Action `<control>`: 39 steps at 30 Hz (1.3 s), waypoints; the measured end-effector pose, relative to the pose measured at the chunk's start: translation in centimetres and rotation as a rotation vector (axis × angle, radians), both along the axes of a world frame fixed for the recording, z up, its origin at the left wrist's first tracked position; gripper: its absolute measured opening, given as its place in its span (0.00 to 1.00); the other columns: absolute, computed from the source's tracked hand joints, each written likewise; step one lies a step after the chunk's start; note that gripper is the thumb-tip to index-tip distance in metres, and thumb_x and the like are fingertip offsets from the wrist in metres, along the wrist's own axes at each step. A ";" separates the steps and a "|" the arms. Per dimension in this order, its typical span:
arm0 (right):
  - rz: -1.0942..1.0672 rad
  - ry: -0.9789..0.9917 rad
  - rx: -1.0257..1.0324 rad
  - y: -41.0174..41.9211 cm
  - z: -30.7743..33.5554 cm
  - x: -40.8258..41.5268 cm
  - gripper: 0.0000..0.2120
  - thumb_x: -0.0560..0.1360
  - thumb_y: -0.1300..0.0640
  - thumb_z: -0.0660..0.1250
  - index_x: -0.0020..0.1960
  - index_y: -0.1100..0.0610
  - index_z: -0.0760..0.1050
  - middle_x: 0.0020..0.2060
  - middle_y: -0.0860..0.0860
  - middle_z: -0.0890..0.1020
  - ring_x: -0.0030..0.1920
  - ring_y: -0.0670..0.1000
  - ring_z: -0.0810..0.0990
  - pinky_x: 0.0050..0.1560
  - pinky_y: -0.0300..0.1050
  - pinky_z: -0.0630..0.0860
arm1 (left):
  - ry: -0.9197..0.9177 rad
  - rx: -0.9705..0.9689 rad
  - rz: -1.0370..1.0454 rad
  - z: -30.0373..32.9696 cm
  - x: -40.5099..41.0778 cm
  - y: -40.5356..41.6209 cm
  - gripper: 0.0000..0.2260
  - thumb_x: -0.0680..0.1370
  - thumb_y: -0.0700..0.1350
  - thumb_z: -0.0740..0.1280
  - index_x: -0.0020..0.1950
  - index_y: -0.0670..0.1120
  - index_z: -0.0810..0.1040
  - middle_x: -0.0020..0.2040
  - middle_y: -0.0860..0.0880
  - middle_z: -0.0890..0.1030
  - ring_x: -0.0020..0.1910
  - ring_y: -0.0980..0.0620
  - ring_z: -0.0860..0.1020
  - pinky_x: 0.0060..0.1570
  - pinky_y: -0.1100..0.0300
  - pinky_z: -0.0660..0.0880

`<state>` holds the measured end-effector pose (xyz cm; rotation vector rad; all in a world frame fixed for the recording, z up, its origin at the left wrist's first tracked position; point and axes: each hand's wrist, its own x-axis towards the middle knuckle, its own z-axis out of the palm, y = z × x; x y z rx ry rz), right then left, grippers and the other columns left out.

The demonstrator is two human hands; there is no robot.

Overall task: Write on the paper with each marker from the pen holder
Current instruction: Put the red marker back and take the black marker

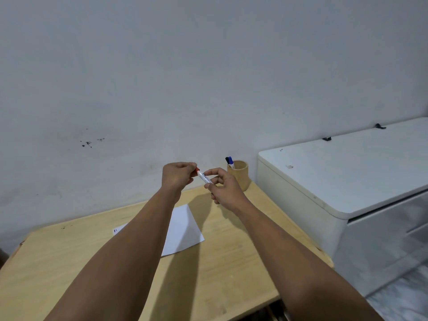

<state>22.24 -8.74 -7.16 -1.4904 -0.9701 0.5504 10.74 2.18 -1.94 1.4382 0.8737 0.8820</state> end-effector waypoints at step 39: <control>-0.419 -0.730 -0.225 8.7 1.8 14.0 0.19 0.76 0.36 0.71 0.62 0.44 0.81 0.57 0.45 0.82 0.62 0.50 0.79 0.70 0.58 0.66 | 0.456 0.375 -0.269 -9.5 15.6 3.5 0.34 0.65 0.61 0.79 0.67 0.51 0.75 0.57 0.56 0.83 0.53 0.53 0.83 0.53 0.49 0.82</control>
